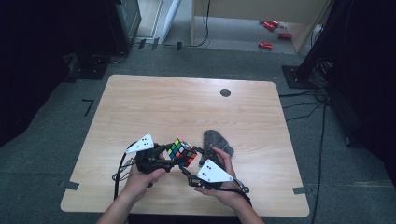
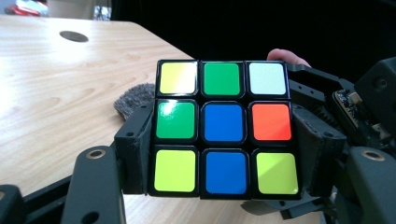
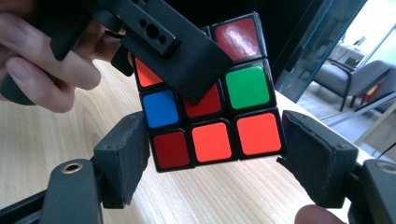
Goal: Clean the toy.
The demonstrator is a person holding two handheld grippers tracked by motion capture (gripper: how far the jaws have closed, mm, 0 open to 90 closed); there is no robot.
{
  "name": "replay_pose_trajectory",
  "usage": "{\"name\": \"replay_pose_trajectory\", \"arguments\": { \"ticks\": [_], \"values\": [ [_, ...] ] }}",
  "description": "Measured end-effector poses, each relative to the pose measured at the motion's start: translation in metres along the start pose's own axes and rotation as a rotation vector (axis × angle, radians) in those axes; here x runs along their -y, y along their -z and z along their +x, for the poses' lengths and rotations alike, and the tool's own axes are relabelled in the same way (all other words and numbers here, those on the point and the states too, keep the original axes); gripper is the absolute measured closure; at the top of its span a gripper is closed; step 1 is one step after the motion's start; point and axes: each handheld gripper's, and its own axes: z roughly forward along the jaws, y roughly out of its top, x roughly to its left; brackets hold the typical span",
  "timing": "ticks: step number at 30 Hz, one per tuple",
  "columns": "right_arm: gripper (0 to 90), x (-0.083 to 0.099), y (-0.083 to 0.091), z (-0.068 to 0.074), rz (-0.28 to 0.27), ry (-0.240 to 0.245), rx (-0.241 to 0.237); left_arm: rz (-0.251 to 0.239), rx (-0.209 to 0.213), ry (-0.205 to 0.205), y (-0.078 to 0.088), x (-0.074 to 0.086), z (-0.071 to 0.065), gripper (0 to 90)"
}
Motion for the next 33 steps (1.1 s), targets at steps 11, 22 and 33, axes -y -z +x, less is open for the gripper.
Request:
{"name": "replay_pose_trajectory", "arguments": {
  "ticks": [11,22,33],
  "values": [
    [31.9,0.002,-0.001,0.010,0.008,0.139,0.045,0.042,0.032,0.069,-0.003,0.001,0.006,34.8],
    [34.8,0.000,0.002,0.002,0.035,0.070,0.017,0.011,0.072,0.109,0.000,-0.001,0.012,28.6],
    [34.9,0.007,0.007,-0.030,0.060,-0.201,0.015,-0.032,-0.029,-0.105,0.014,-0.004,0.010,18.6]
  ]
}}
